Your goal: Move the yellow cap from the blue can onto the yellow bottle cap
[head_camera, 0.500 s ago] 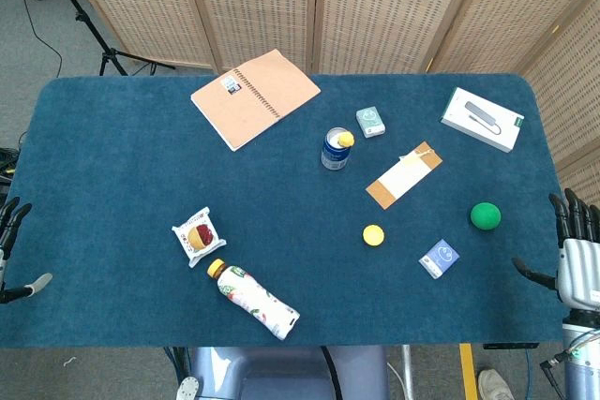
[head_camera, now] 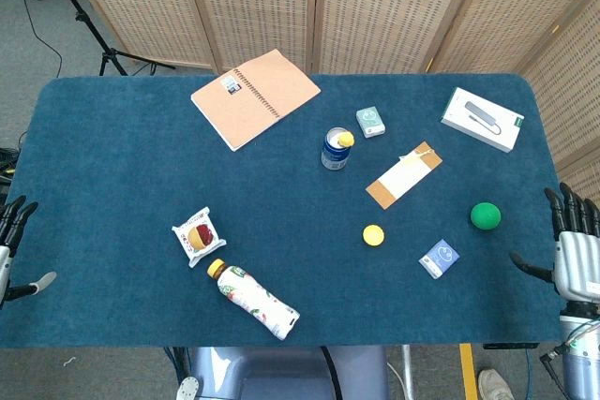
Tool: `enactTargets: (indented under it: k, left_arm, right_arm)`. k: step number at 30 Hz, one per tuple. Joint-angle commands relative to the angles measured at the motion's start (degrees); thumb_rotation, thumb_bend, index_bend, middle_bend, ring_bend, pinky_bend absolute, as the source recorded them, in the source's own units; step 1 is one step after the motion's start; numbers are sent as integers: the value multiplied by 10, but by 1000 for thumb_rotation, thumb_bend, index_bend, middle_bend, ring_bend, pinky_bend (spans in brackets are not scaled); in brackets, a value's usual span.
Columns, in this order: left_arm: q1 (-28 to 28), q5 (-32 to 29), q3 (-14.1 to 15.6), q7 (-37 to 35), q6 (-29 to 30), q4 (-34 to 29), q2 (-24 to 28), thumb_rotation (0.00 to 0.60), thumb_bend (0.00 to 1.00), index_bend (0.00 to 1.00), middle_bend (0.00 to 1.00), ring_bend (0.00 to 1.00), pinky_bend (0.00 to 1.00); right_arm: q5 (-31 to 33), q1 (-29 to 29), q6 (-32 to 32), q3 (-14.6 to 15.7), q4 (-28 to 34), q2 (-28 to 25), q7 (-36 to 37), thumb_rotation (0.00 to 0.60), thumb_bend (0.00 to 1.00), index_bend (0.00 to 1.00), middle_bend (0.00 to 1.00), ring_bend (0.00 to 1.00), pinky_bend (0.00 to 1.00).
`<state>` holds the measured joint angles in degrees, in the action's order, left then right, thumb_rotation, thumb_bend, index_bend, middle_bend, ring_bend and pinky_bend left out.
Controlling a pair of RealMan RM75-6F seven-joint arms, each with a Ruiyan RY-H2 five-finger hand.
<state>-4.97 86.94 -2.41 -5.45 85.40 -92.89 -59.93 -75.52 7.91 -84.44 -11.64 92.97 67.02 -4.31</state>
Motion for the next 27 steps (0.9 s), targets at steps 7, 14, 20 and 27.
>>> enactTargets:
  k: [7, 14, 20, 27]
  left_arm:
    - [3, -5, -5, 1, 9, -3, 1, 600, 0, 0, 0, 0, 0]
    - [-5, -31, -12, 2, -14, 9, -3, 600, 0, 0, 0, 0, 0]
    - [-8, -44, -18, -3, -20, 12, -3, 600, 0, 0, 0, 0, 0]
    - [-13, -59, -24, -6, -33, 16, -3, 600, 0, 0, 0, 0, 0]
  right_arm:
    - [30, 165, 190, -81, -16, 1, 36, 600, 83, 227, 0, 0, 0]
    - [137, 295, 322, -135, -60, 54, 18, 600, 223, 274, 0, 0, 0]
    - [209, 375, 357, -147, -147, 123, -29, 600, 260, 336, 0, 0, 0]
    - [265, 433, 382, -140, -228, 185, -65, 600, 283, 365, 0, 0, 0]
